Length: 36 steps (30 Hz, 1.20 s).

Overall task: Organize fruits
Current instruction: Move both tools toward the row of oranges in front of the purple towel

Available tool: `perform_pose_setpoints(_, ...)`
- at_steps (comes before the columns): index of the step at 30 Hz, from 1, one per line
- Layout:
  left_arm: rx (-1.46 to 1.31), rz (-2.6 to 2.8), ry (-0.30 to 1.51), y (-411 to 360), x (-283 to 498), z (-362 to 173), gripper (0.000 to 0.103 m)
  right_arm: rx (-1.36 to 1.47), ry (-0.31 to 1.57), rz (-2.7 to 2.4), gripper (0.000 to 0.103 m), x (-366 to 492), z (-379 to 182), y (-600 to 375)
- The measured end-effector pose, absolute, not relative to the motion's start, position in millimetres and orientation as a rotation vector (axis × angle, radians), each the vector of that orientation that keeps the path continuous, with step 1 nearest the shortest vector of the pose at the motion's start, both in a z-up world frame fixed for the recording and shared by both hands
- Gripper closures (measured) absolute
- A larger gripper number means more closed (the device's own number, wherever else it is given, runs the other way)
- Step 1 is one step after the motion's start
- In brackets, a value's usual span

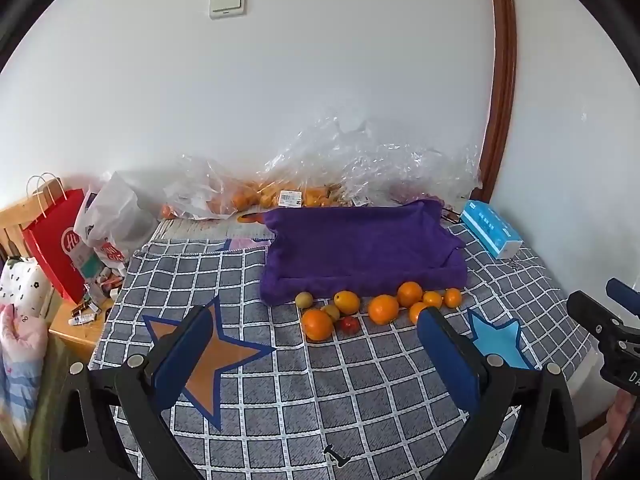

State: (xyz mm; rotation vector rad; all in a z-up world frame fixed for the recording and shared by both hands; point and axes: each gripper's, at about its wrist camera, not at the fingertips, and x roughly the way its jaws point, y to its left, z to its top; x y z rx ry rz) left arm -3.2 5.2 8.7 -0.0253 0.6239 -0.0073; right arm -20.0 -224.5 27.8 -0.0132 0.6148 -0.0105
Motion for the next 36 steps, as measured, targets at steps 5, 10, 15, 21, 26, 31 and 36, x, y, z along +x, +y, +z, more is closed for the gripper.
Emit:
perform_pose_setpoints(5, -0.038, -0.002, 0.626, 7.4, -3.6, 8.4, 0.001, -0.008, 0.618, -0.004, 0.001, -17.8, 26.5, -225.5)
perform_pose_setpoints(10, -0.041, 0.003, 0.621, 8.1, -5.5, 7.1, 0.001, -0.002, 0.615, -0.003, 0.001, -18.3, 26.8, -226.3)
perform_pose_setpoints(15, -0.039, 0.005, 0.623, 8.2, -5.9, 7.0, 0.001, -0.003, 0.617, 0.000, 0.001, -18.0, 26.7, -226.1)
perform_pose_setpoints(21, -0.054, 0.009, 0.618, 11.7, -7.6, 8.5, 0.001, -0.004, 0.619, 0.010, 0.001, -18.5, 25.5, -222.9)
perform_pose_setpoints(26, -0.059, 0.020, 0.613, 15.0, -6.9, 10.2, 0.001, 0.002, 0.620, 0.016, 0.001, -15.3, 25.7, -221.6)
perform_pose_setpoints(31, -0.069, 0.024, 0.614, 17.9, -7.2, 10.5, 0.001, -0.001, 0.619, 0.023, 0.001, -14.8, 24.7, -220.3)
perform_pose_setpoints(36, -0.065, 0.026, 0.608, 16.4, -9.4, 12.1, 0.001, 0.008, 0.619, 0.028, 0.001, -14.3, 22.8, -221.7)
